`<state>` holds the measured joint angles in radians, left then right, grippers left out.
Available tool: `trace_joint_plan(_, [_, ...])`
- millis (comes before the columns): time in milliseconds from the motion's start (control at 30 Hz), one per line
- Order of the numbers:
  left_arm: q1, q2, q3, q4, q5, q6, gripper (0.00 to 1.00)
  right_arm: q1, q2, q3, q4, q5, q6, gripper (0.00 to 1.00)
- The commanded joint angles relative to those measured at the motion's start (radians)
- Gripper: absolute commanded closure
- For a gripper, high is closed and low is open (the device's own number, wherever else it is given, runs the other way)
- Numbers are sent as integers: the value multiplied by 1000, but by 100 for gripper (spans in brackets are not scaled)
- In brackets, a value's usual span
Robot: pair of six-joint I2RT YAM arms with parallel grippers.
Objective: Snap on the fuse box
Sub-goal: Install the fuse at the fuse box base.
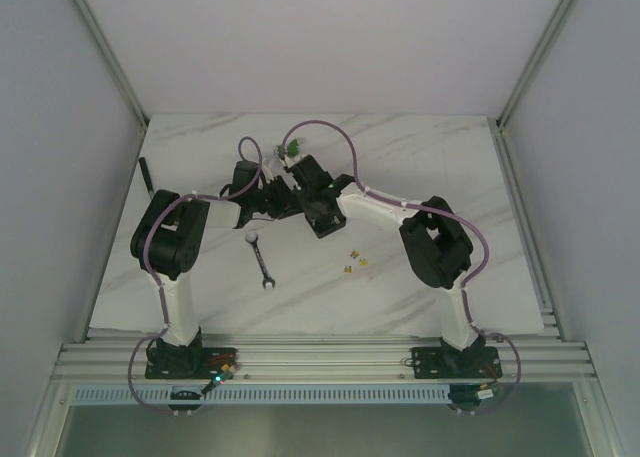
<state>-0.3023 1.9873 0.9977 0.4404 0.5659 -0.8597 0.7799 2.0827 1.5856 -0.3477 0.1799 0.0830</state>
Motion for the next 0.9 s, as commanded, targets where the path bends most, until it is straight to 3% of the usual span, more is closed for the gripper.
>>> trace_joint_plan(0, [-5,25,29,-23,23,7,65,-3,27,-1,-42,18,-28,100])
trace_joint_plan(300, [-6,28,30,-23,25,7,65,-35,24,-86,-67,-10,-67,100])
trace_joint_plan(600, [-7,31,32,-25,23,7,65,-35,89,-54,-117,-91,-92,100])
trace_joint_plan(867, [-9,38,35,-25,26,7,65,-25,139,-43,-180,-62,-89,100])
